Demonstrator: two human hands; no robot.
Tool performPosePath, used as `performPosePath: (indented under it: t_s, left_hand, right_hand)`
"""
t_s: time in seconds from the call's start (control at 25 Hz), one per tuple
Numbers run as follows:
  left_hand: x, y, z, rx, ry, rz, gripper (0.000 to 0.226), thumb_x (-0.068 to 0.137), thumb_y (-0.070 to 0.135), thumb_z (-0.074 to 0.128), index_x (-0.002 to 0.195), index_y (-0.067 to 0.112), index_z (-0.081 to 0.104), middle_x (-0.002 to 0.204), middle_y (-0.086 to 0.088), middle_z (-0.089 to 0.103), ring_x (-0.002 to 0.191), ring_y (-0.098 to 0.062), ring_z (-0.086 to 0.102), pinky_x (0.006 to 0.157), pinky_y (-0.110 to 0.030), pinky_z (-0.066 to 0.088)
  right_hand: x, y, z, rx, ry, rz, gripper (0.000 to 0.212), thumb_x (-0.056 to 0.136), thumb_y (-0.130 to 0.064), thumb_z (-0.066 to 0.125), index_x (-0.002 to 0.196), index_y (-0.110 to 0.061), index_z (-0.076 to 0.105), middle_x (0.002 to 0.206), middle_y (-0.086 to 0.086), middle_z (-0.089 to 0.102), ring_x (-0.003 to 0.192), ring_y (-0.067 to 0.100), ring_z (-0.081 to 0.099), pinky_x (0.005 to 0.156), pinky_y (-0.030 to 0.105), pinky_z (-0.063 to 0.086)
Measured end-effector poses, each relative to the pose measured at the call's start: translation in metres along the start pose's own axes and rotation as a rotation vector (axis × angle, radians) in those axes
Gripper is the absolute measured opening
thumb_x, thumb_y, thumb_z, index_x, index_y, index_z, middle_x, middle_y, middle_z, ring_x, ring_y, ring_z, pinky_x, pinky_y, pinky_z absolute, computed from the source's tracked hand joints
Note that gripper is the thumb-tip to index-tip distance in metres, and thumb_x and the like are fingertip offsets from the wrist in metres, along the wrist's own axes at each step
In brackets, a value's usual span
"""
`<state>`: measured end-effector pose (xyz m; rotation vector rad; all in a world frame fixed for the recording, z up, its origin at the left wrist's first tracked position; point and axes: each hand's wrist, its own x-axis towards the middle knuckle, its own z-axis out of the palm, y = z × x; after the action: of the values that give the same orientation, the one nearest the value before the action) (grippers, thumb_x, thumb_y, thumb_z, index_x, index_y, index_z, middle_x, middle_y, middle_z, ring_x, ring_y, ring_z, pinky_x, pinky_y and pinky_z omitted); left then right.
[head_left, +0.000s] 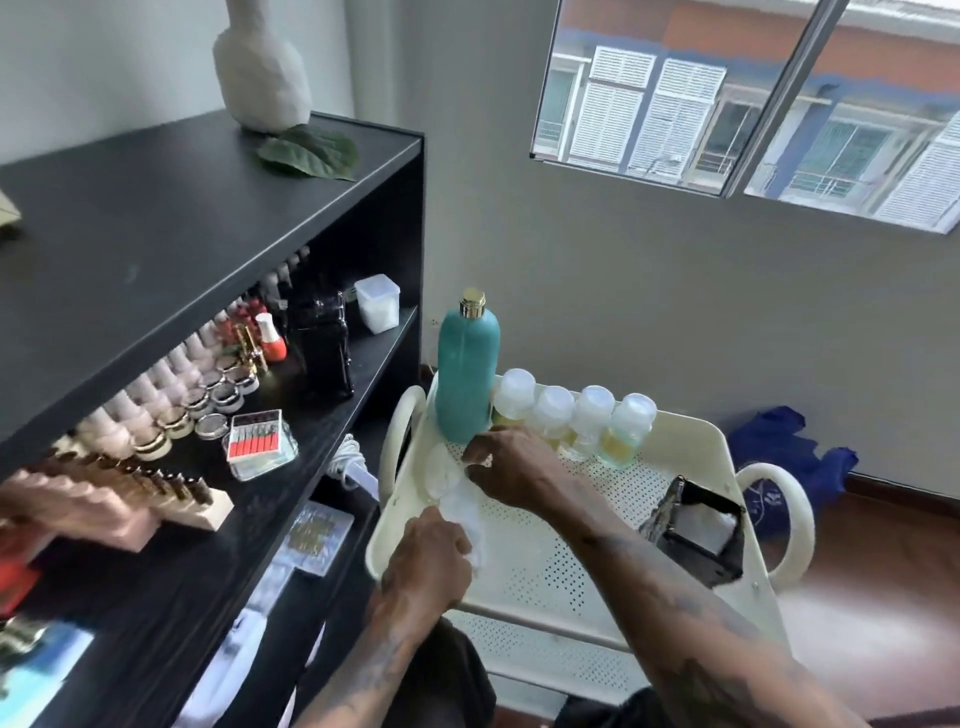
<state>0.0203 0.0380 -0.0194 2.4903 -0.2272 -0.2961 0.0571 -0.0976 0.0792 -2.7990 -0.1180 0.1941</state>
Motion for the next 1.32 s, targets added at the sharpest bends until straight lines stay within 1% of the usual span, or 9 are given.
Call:
performPosePath:
  t_s: [0.2, 0.4, 0.56, 0.72, 0.84, 0.96, 1.04, 1.12, 1.32]
  left_hand:
    - [0.0, -0.002, 0.005, 0.046, 0.047, 0.046, 0.019, 0.086, 0.015, 0.06, 0.1, 0.02, 0.071, 0.115, 0.004, 0.056, 0.112, -0.015, 0.055, 0.087, -0.03, 0.053]
    - [0.002, -0.001, 0.006, 0.061, 0.045, 0.062, 0.022, 0.087, 0.017, 0.058, 0.104, 0.02, 0.071, 0.117, 0.002, 0.056, 0.112, -0.016, 0.054, 0.09, -0.033, 0.053]
    - [0.0, 0.001, 0.004, 0.056, 0.038, 0.04, 0.022, 0.085, 0.019, 0.059, 0.104, 0.021, 0.07, 0.119, 0.001, 0.055, 0.112, -0.016, 0.054, 0.089, -0.033, 0.052]
    - [-0.001, 0.003, 0.002, 0.06, 0.006, 0.024, 0.02, 0.085, 0.029, 0.063, 0.104, 0.025, 0.068, 0.12, 0.004, 0.053, 0.108, -0.015, 0.054, 0.086, -0.034, 0.052]
    - [0.001, 0.003, 0.0, 0.107, -0.001, 0.014, 0.021, 0.084, 0.038, 0.063, 0.102, 0.029, 0.068, 0.119, 0.005, 0.054, 0.107, -0.016, 0.055, 0.084, -0.034, 0.051]
    - [0.0, 0.005, 0.0, 0.112, -0.013, 0.02, 0.019, 0.085, 0.038, 0.061, 0.1, 0.03, 0.068, 0.118, 0.004, 0.054, 0.108, -0.017, 0.055, 0.086, -0.034, 0.05]
    - [-0.001, 0.006, 0.0, 0.122, -0.025, 0.026, 0.017, 0.085, 0.037, 0.06, 0.098, 0.03, 0.068, 0.117, 0.003, 0.055, 0.107, -0.018, 0.056, 0.086, -0.034, 0.05]
    - [-0.001, 0.004, -0.001, 0.11, -0.038, 0.03, 0.015, 0.085, 0.037, 0.061, 0.096, 0.03, 0.068, 0.114, 0.002, 0.056, 0.104, -0.018, 0.058, 0.085, -0.035, 0.051]
    - [-0.005, 0.005, -0.004, 0.088, -0.036, 0.037, 0.014, 0.085, 0.036, 0.064, 0.094, 0.028, 0.069, 0.106, 0.003, 0.057, 0.095, -0.016, 0.062, 0.083, -0.036, 0.053]
  right_hand:
    - [0.047, 0.006, 0.051, 0.232, -0.05, 0.277, 0.053, 0.085, -0.03, 0.062, 0.133, -0.012, 0.052, 0.125, 0.013, 0.06, 0.108, 0.028, 0.06, 0.095, 0.04, 0.051]
    - [0.052, 0.012, 0.059, 0.283, -0.032, 0.262, 0.024, 0.087, -0.02, 0.06, 0.103, -0.004, 0.069, 0.114, 0.016, 0.066, 0.101, 0.031, 0.062, 0.09, 0.041, 0.052]
    - [0.024, 0.014, 0.033, 0.777, 0.032, 0.347, 0.019, 0.09, -0.019, 0.059, 0.099, -0.003, 0.058, 0.102, 0.017, 0.065, 0.087, 0.025, 0.06, 0.083, 0.039, 0.052]
    - [-0.049, 0.033, -0.023, 0.899, 0.038, 0.292, 0.019, 0.088, -0.025, 0.065, 0.093, -0.009, 0.056, 0.096, 0.011, 0.067, 0.085, 0.021, 0.064, 0.08, 0.04, 0.054]
    - [-0.115, 0.06, -0.064, 0.705, 0.073, 0.318, 0.018, 0.083, -0.026, 0.071, 0.086, -0.011, 0.061, 0.089, 0.004, 0.07, 0.075, 0.015, 0.064, 0.073, 0.034, 0.054]
    - [-0.168, 0.091, -0.098, 0.199, 0.497, 0.26, 0.009, 0.081, -0.022, 0.07, 0.083, -0.014, 0.065, 0.091, -0.007, 0.068, 0.077, 0.014, 0.063, 0.073, 0.032, 0.053]
    - [-0.184, 0.106, -0.105, -0.085, 0.623, 0.158, 0.004, 0.082, -0.014, 0.066, 0.084, -0.011, 0.064, 0.095, -0.003, 0.065, 0.08, 0.017, 0.06, 0.074, 0.034, 0.052]
    - [-0.18, 0.114, -0.096, -0.24, 0.503, 0.128, 0.004, 0.086, -0.012, 0.06, 0.089, -0.011, 0.062, 0.093, 0.003, 0.064, 0.079, 0.022, 0.058, 0.078, 0.038, 0.049]
    - [-0.155, 0.13, -0.061, -0.381, 0.155, 0.115, 0.014, 0.093, -0.02, 0.051, 0.084, -0.026, 0.043, 0.086, -0.004, 0.064, 0.068, 0.02, 0.044, 0.085, 0.033, 0.03]
